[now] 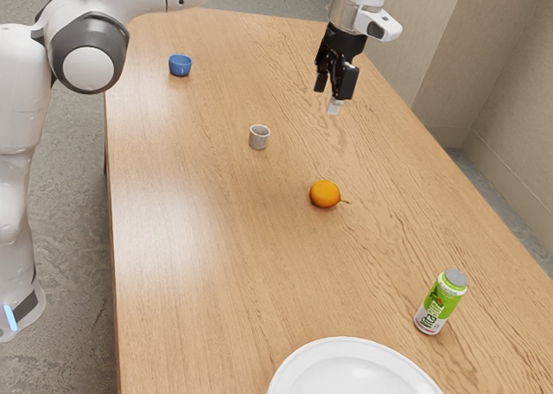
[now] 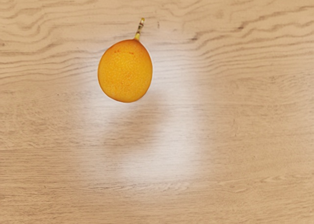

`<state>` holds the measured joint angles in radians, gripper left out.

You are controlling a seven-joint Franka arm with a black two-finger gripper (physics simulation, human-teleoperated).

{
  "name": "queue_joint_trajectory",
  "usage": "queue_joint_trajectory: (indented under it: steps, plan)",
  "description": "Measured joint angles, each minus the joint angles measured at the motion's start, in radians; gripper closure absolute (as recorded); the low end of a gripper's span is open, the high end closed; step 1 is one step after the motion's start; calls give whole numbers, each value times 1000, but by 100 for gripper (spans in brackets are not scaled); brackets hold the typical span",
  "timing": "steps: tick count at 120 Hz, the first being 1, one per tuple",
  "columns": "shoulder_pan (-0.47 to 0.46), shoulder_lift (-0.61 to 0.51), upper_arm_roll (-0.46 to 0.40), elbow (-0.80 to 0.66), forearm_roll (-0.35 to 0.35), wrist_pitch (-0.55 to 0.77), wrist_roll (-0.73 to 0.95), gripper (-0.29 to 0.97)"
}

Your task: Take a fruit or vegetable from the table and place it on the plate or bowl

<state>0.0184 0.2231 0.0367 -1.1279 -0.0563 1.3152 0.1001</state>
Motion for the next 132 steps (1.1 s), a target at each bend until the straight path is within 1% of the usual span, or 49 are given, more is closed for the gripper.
queue_joint_trajectory:
  steps: [18, 40, 52, 68, 86, 95, 110, 126, 132]
  plan:
    - [1, 0, 1, 0, -1, 0, 2, 0]
    - [2, 14, 26, 9, -24, -2, 2, 0]
    - [-4, -12, 23, 150, -10, -49, -31, 0]
    - [-9, -40, 18, 188, 7, -94, -74, 0]
    - [-9, -18, 4, 185, 13, -115, -117, 0]
    - [-10, -4, -22, 169, -2, -95, -135, 0]
    - [-7, 1, -29, 134, -8, -71, -160, 0]
    - [-7, 2, -36, 75, 53, -57, -177, 0]
    - [-5, 5, -68, 62, 78, -53, -168, 0]
